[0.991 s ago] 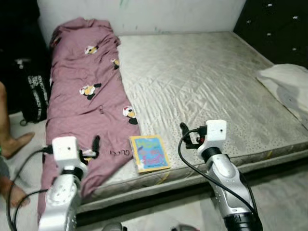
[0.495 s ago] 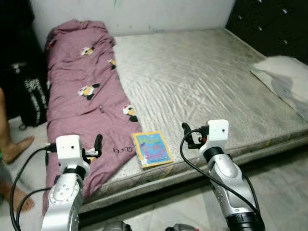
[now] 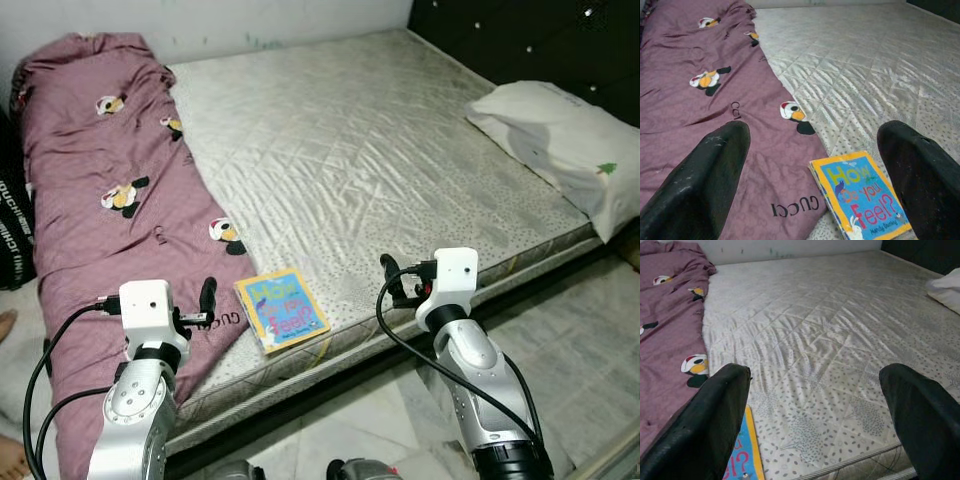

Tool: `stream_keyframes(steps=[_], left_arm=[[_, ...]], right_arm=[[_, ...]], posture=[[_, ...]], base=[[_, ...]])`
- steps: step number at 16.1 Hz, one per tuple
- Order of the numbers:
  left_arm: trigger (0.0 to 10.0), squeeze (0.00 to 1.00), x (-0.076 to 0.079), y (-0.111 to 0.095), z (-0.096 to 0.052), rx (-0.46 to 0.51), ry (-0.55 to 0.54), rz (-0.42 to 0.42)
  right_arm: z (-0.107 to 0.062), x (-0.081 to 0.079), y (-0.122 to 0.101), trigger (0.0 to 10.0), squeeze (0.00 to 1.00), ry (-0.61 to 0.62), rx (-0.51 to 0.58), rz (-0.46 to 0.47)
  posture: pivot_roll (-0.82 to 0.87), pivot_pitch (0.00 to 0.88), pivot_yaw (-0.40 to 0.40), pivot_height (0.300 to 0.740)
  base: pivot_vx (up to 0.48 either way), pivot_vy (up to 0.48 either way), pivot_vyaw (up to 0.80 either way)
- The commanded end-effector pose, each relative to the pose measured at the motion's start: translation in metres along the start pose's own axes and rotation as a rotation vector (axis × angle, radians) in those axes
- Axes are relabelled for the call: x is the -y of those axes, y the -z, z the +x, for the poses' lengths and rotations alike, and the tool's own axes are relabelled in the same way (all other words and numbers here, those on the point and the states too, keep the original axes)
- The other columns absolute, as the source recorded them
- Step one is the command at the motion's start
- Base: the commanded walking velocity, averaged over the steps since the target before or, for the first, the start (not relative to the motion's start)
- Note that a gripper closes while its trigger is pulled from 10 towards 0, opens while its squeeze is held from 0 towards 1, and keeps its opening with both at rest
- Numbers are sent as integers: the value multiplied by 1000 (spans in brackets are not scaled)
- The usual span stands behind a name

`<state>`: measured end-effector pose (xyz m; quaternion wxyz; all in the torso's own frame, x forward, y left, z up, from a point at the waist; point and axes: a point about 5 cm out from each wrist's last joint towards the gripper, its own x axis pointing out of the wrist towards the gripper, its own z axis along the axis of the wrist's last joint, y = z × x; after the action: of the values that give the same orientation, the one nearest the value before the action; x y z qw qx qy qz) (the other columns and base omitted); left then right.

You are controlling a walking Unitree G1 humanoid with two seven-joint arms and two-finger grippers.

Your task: Clean up the room

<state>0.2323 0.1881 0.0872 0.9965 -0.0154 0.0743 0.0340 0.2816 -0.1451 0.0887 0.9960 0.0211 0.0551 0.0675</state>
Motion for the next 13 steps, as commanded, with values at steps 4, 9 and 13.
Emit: stream_keyframes(steps=[4,9,13], left_arm=[[10000,0,-3,0,-3,-7,-14,4],[10000,0,-2,3,-3,-16,-13,0],[10000,0,-2,3,-3,-16,-13,3]], right_arm=[[-1,0,-5,10000,0,-2,18,4],[-2,0,-5,10000,0,-8,18,9],[-1,0,-5,10000,0,-12,14,10]], posture=[[-1,52,-22,740],[-3,55,-20,730],[-3,57,-22,680]], base=[[0,0,0],[0,0,0],[0,0,0]])
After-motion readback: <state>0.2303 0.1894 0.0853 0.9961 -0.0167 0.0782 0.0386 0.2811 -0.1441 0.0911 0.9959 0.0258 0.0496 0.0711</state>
